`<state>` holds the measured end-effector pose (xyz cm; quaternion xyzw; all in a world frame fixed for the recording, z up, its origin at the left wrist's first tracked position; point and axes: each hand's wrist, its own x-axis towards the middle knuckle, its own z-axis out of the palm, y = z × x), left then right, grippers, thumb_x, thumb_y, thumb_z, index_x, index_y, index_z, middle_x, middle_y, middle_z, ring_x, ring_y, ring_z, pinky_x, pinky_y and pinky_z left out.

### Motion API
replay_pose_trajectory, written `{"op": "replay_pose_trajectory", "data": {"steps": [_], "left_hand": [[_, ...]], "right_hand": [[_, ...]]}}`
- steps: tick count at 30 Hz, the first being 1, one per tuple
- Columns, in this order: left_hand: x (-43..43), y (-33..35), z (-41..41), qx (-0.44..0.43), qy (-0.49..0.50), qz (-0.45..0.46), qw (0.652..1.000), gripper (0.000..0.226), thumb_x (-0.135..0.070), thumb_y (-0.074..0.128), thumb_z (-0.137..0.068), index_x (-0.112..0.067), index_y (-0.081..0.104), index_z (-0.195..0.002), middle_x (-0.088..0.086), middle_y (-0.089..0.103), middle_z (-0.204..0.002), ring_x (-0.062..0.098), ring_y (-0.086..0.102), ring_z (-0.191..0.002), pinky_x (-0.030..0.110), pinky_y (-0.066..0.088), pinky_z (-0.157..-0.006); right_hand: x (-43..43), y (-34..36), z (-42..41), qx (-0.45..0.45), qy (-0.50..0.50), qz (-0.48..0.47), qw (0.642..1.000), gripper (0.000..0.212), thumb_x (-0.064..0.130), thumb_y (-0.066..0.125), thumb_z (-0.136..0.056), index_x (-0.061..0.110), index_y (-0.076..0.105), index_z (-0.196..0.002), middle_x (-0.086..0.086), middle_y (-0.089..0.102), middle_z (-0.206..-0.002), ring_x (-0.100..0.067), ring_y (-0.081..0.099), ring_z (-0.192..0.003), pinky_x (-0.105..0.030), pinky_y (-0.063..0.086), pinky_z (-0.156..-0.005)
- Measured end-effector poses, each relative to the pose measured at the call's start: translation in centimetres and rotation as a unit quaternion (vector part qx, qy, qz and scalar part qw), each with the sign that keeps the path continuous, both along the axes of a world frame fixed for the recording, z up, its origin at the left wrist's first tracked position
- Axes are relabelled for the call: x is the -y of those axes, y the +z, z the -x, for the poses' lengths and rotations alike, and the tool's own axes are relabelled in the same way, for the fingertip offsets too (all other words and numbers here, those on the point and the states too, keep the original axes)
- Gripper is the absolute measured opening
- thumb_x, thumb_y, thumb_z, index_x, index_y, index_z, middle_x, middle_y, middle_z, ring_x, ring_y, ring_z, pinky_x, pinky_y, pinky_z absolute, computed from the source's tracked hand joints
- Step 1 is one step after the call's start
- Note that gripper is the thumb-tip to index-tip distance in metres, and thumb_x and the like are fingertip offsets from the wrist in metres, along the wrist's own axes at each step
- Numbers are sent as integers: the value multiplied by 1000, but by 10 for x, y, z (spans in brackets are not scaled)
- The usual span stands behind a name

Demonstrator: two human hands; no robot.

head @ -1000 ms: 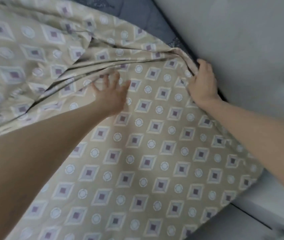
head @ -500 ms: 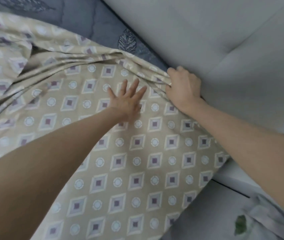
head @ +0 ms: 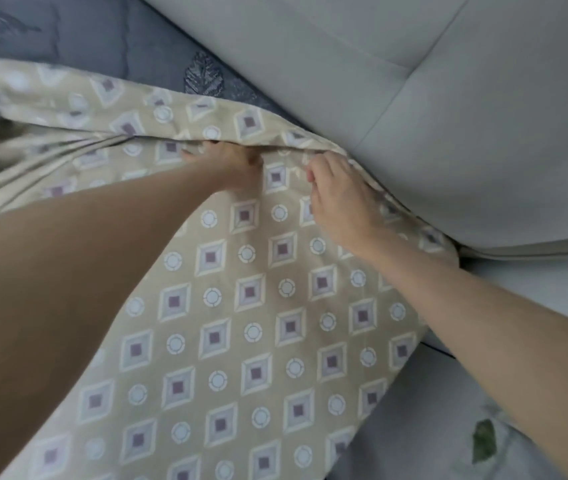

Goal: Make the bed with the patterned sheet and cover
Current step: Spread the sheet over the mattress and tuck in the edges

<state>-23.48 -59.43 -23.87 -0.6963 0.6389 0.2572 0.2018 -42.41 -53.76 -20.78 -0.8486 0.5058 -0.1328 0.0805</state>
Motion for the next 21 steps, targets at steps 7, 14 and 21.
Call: {"op": "replay_pose_trajectory", "data": {"steps": [7, 14, 21], "left_hand": [[25, -3, -8, -9, -11, 40, 999, 59, -61, 24, -89, -26, 40, -133, 18, 54, -110, 41, 46, -112, 63, 32, -101], [25, 10, 5, 11, 50, 57, 997, 50, -57, 17, -93, -42, 19, -141, 25, 21, -148, 45, 12, -140, 74, 6, -103], [38, 7, -2, 42, 9, 78, 996, 54, -63, 19, -90, -47, 16, -142, 29, 26, -141, 44, 20, -135, 69, 14, -104]], "right_hand": [[1, -23, 18, -135, -88, -153, 975, 50, 29, 34, -101, 11, 24, -147, -9, 33, -150, -25, 35, -136, -37, 32, -108], [14, -31, 2, -115, -160, -164, 966, 44, 36, 23, -101, 22, 36, -141, -3, 47, -141, -23, 48, -125, -36, 41, -95], [29, -37, -16, -108, -200, -173, 958, 41, 23, 38, -90, 10, 43, -129, -11, 45, -137, -28, 44, -122, -39, 38, -91]]}}
